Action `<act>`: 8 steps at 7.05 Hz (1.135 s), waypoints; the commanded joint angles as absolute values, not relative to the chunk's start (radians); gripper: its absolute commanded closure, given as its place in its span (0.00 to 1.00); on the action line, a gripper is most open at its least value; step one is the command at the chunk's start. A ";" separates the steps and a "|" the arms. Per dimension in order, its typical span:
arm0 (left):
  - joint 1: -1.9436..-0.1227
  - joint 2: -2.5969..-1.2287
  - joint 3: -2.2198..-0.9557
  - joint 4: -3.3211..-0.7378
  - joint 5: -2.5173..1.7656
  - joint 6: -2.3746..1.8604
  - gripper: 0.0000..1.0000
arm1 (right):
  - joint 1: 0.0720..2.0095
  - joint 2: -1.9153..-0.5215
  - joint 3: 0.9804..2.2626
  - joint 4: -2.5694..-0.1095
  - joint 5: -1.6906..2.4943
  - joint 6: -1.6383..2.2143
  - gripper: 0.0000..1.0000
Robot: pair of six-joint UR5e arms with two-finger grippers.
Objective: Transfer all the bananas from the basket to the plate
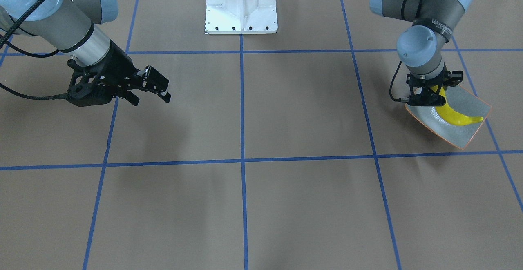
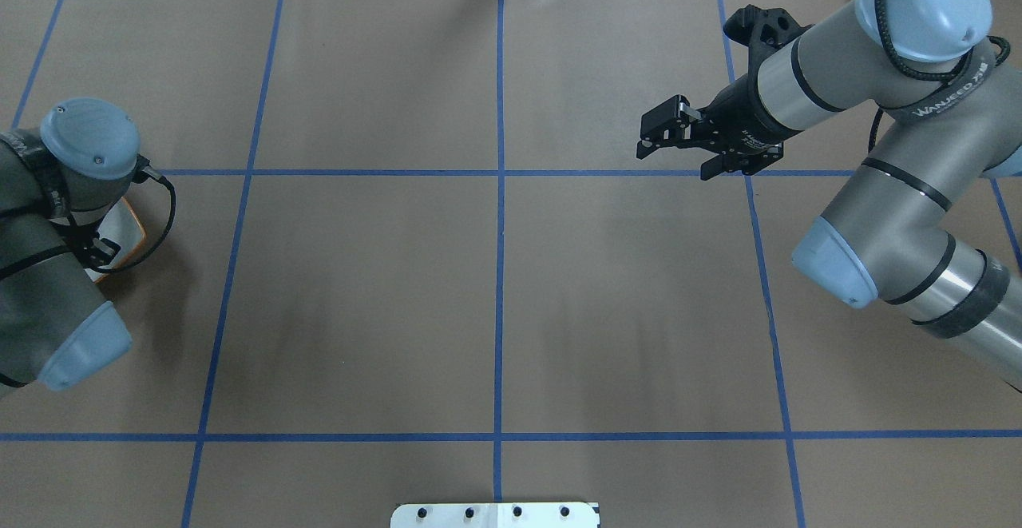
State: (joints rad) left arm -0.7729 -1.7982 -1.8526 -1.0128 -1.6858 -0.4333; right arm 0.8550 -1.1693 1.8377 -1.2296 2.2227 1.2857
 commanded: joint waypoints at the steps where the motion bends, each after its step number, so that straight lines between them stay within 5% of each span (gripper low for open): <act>1: -0.778 -1.798 -1.792 -1.014 -1.684 -0.388 0.83 | 0.854 -1.169 1.838 -1.229 2.223 1.287 0.00; 3: -0.788 -1.796 -1.790 -1.025 -1.687 -0.359 0.00 | 0.854 -1.169 1.838 -1.230 2.221 1.287 0.00; 8: -0.929 -1.926 -1.912 -1.028 -2.027 -0.370 0.00 | 0.931 -1.277 1.914 -1.230 2.226 1.284 0.00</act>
